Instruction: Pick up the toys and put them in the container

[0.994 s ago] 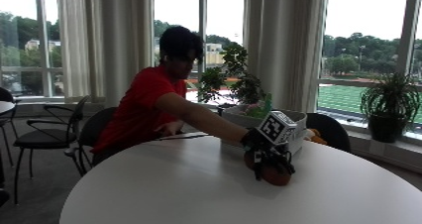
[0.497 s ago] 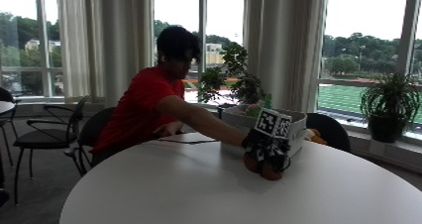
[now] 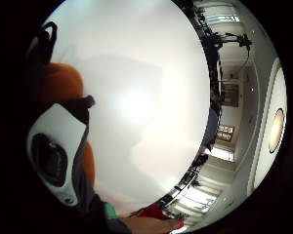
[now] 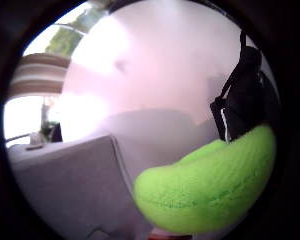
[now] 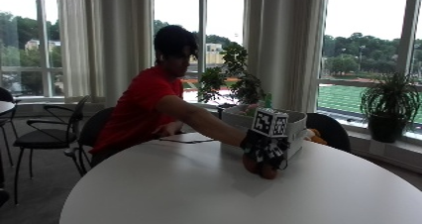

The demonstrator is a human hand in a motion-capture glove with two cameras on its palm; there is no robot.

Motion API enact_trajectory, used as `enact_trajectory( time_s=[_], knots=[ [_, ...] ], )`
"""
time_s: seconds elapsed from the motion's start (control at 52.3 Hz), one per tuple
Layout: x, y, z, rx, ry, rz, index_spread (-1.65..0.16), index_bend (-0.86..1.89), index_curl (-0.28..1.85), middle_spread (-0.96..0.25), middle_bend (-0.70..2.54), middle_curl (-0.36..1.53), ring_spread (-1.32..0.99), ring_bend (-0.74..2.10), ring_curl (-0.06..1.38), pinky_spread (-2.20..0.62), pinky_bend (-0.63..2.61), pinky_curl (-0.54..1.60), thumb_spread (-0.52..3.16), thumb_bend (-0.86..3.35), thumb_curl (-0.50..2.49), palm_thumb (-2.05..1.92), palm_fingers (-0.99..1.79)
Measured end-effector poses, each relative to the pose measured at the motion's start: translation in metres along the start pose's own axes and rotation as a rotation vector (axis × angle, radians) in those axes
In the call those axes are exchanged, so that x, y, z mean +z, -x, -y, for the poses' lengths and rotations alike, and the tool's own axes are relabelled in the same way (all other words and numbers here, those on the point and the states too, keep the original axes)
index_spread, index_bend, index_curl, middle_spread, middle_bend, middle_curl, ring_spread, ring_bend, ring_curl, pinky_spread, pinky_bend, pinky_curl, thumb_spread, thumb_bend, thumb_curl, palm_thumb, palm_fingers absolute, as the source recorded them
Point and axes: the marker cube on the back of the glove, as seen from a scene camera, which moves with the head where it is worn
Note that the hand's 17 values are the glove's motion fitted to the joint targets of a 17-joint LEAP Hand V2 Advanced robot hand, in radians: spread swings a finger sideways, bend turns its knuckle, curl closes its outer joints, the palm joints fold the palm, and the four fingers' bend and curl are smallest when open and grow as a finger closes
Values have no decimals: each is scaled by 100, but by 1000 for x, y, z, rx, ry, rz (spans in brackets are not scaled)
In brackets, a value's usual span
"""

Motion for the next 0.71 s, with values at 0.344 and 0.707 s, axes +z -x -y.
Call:
enact_trajectory(
  time_s=[0.344, 0.707],
  knots=[
    [-78, -28, -16, -45, -129, 79, -36, 80, 102, -47, 89, 70, -60, 92, 60, -41, 100, 37, 28, 35, 117, 72, 93],
    [-216, -11, -93, -150, -243, 70, -36, 82, 111, -47, 89, 82, -60, 93, 69, -41, 105, 40, 5, 40, 129, 65, 89]
  ],
)
